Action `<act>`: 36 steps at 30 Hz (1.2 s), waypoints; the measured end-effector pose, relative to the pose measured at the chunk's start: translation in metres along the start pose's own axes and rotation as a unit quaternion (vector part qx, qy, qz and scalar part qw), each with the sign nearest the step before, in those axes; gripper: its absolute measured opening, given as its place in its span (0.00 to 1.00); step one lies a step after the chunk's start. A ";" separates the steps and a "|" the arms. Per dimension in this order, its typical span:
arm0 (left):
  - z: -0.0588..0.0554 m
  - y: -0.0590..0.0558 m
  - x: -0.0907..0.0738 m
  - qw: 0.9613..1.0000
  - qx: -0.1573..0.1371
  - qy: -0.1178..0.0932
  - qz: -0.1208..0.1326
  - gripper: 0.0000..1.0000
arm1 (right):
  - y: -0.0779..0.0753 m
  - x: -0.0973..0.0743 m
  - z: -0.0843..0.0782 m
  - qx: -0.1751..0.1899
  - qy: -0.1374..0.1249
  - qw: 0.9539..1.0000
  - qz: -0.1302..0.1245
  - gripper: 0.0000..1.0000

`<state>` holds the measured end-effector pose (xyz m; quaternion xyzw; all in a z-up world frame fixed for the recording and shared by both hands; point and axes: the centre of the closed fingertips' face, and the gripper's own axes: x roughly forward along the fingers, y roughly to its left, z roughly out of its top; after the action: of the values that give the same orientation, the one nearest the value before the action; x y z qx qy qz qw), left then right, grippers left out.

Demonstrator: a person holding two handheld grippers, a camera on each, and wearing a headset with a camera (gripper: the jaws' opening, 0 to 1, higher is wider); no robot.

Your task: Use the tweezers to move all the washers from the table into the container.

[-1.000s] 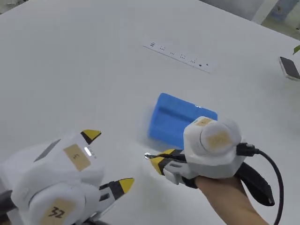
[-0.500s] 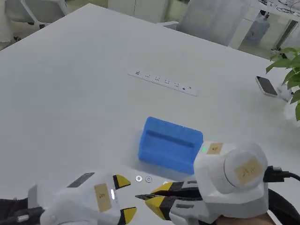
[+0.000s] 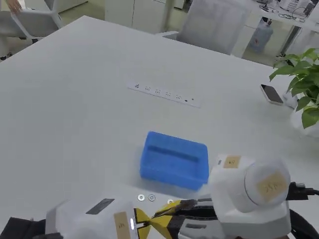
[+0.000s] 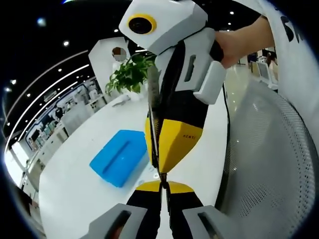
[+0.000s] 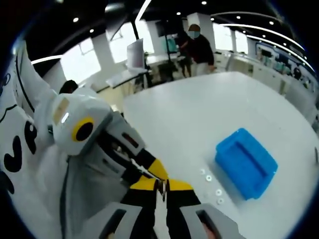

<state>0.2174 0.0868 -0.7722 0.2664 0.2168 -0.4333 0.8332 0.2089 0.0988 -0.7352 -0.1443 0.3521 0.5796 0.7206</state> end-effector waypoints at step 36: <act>-0.023 0.015 -0.017 0.985 -0.167 0.024 0.039 0.24 | -0.048 0.003 0.031 0.071 -0.112 0.989 -0.058 0.03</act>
<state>0.2180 0.1191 -0.7751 0.1415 0.2954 -0.3518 0.8769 0.2643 0.1065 -0.7249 -0.0469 0.3001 0.5232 0.7963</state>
